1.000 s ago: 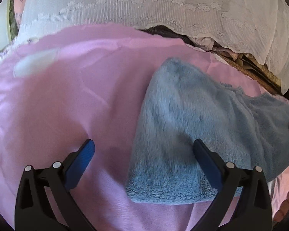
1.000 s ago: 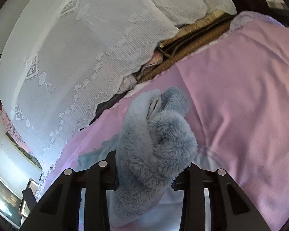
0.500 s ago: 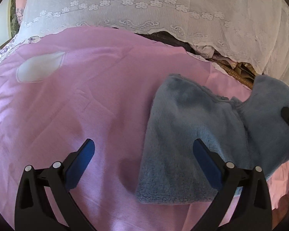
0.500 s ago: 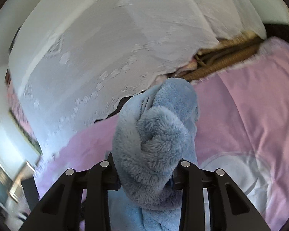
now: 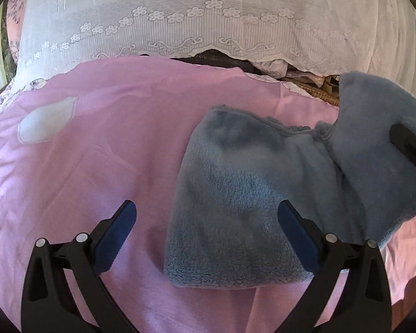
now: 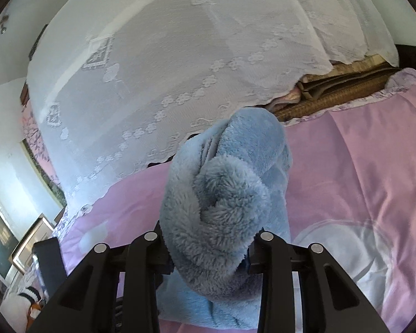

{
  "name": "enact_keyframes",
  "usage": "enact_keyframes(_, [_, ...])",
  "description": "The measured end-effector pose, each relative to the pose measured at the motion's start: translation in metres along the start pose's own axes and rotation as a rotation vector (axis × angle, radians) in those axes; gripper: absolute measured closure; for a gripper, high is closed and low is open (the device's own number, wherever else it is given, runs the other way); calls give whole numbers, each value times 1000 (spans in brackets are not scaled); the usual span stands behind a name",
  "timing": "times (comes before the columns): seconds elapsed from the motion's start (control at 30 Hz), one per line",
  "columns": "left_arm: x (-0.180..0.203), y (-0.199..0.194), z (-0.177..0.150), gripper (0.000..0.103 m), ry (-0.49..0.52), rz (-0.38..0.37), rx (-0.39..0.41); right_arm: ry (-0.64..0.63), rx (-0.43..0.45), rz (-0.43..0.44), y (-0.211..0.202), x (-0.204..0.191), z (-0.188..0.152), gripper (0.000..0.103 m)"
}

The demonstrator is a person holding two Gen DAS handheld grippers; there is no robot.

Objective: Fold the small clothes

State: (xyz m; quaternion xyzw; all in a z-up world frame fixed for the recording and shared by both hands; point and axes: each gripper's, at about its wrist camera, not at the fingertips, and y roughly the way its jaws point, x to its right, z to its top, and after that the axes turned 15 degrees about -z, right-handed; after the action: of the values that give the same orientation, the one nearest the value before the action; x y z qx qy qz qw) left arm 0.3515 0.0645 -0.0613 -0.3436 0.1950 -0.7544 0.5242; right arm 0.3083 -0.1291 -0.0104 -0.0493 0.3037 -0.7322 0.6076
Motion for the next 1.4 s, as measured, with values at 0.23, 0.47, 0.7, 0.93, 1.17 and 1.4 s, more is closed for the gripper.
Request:
enact_keyframes(0.23, [-13,-1,4,4,-69,-22,13,-71,4,42,-3,-26,-12,69])
enact_keyframes(0.47, [-20,4,2,4,-101,-25,4,-103,-18,96,3,-49,-19,70])
enact_keyframes(0.7, [-39,3,5,4,-148,9,24,-155,-30,121,15,-72,-24,70])
enact_keyframes(0.93, [-78,5,4,4,-297,87,20,-205,-43,124,23,-86,-31,70])
enact_keyframes(1.17, [-107,-11,7,4,-393,168,95,-292,-65,105,34,-100,-49,70])
enact_keyframes(1.4, [-120,-11,6,4,-430,174,96,-517,-76,51,46,-129,-84,64])
